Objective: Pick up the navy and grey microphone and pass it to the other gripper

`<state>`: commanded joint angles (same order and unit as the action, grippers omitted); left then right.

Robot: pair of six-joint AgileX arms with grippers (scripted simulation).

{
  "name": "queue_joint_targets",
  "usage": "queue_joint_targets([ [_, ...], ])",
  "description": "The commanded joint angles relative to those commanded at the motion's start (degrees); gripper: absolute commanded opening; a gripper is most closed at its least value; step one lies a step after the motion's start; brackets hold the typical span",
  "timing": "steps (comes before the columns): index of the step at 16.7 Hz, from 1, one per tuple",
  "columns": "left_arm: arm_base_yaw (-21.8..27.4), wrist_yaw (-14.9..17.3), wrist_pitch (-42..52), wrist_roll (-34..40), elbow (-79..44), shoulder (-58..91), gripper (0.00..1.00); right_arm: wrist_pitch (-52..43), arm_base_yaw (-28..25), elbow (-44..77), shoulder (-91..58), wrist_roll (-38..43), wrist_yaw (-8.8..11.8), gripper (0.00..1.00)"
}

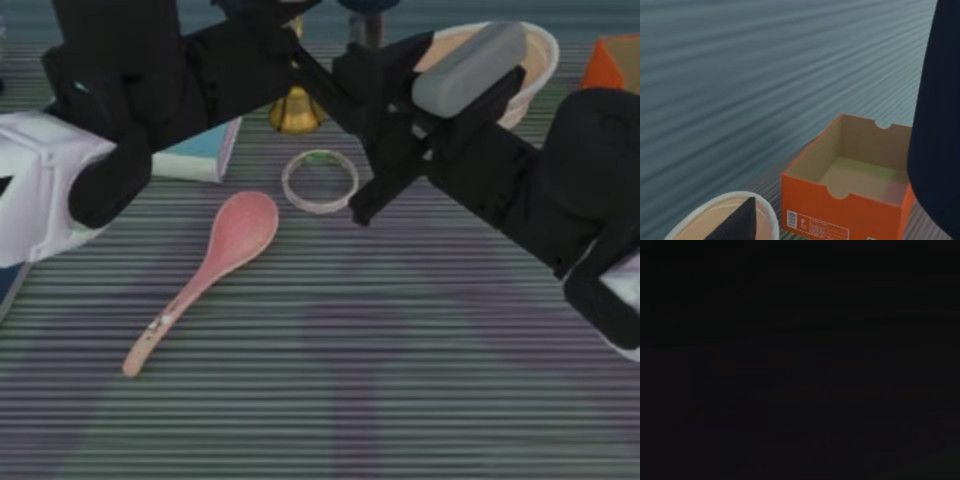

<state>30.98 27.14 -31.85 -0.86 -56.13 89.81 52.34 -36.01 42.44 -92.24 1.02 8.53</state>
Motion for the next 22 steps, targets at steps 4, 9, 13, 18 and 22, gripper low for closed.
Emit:
queue_joint_targets([
  [4, 0.00, 0.00, 0.00, 0.00, 0.00, 0.00, 0.70, 0.00, 0.00, 0.00, 0.00, 0.00, 0.00, 0.00],
  [9, 0.00, 0.00, 0.00, 0.00, 0.00, 0.00, 0.32, 0.00, 0.00, 0.00, 0.00, 0.00, 0.00, 0.00],
  [13, 0.00, 0.00, 0.00, 0.00, 0.00, 0.00, 0.02, 0.00, 0.00, 0.00, 0.00, 0.00, 0.00, 0.00],
  [18, 0.00, 0.00, 0.00, 0.00, 0.00, 0.00, 0.00, 0.00, 0.00, 0.00, 0.00, 0.00, 0.00, 0.00],
  [22, 0.00, 0.00, 0.00, 0.00, 0.00, 0.00, 0.00, 0.00, 0.00, 0.00, 0.00, 0.00, 0.00, 0.00],
])
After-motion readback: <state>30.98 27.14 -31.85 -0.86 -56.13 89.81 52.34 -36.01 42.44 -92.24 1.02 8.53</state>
